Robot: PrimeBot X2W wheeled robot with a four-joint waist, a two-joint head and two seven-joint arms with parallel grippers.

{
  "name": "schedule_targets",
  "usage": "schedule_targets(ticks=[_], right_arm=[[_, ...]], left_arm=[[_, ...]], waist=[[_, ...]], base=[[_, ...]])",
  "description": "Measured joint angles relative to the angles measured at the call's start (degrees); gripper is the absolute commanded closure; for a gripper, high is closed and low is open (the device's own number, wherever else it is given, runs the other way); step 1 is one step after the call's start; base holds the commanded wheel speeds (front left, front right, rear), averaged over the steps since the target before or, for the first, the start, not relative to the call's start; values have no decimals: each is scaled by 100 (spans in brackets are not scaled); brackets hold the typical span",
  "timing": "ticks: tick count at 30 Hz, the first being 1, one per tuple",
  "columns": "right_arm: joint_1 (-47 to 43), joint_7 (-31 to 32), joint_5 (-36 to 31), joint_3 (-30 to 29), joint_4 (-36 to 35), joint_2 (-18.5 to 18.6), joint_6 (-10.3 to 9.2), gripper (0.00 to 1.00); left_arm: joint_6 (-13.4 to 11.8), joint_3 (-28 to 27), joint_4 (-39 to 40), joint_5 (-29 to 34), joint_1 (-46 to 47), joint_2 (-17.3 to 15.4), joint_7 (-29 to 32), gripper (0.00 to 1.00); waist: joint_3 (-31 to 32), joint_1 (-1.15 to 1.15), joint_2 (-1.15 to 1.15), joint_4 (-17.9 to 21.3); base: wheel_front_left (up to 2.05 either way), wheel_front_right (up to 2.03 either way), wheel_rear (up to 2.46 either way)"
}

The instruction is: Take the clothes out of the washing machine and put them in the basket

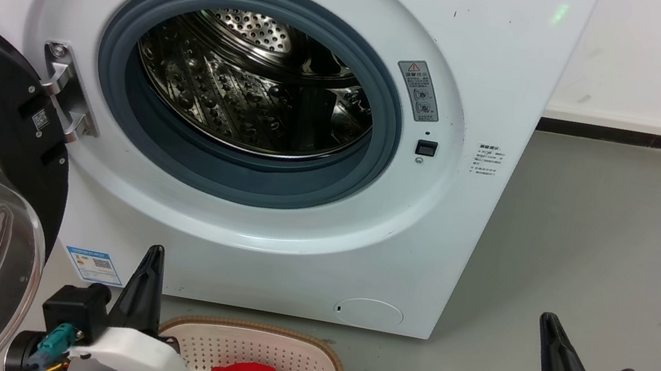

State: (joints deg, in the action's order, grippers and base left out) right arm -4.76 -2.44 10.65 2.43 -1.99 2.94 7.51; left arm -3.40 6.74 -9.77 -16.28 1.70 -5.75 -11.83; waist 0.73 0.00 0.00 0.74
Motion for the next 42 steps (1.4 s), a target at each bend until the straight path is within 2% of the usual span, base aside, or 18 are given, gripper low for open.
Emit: schedule_targets(ticks=[20,42], right_arm=[[248,104,2267,-59,430,113,-1,100],[480,240,4149,-178,775,166,-1,100]], left_arm=[[290,-336,-94,-1961,54,77,461,100],[508,-630,-194,-3668,133,130,872,100]], waist=[[-15,0,0,-12],[-32,0,0,-25]], base=[[0,0,0],[0,0,0]])
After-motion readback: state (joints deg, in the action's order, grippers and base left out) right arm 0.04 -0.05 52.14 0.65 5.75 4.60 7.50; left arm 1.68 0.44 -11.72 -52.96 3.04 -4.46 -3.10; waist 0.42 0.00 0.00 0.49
